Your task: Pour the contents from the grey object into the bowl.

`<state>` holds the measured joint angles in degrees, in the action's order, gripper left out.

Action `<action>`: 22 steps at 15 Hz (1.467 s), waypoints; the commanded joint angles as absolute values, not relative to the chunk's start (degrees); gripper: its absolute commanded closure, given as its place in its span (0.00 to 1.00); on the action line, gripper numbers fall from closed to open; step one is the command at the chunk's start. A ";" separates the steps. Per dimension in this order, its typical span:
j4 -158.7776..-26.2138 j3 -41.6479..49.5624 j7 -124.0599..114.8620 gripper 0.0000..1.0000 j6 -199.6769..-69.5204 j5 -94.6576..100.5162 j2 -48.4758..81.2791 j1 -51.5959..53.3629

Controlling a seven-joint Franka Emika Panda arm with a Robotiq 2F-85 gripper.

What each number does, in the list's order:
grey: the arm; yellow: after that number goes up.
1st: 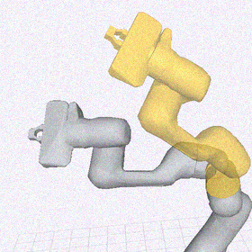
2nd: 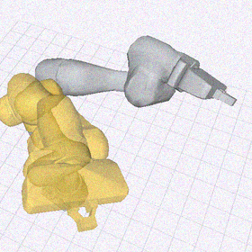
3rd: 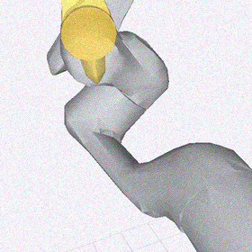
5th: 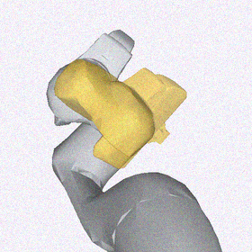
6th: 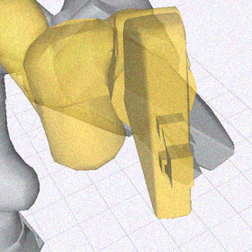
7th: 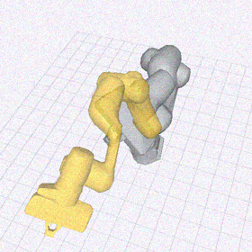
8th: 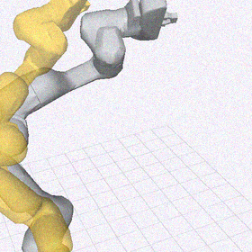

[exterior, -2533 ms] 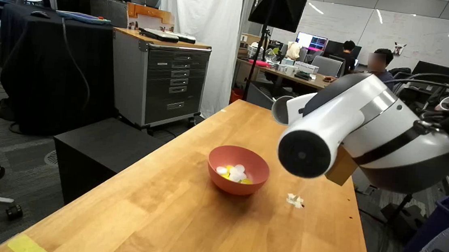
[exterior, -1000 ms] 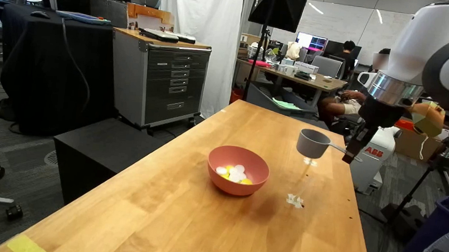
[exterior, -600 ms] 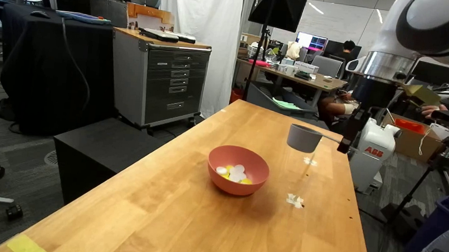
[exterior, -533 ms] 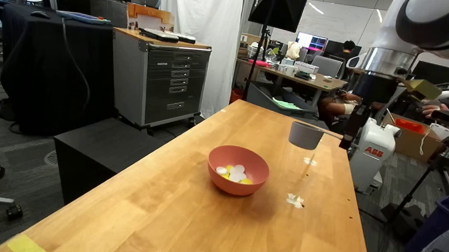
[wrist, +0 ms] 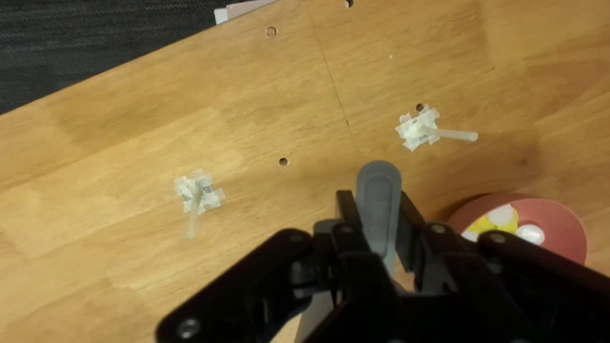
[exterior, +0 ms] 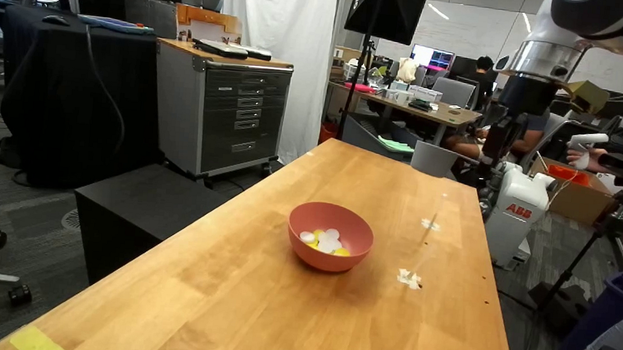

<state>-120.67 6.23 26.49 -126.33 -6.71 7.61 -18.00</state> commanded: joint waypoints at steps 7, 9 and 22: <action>-112.82 6.75 15.98 0.94 -139.65 -11.03 17.77 -15.63; -112.25 6.51 14.79 0.94 -140.44 -10.35 19.84 -15.13; -113.00 4.89 11.62 0.94 -152.27 -5.82 29.96 -10.90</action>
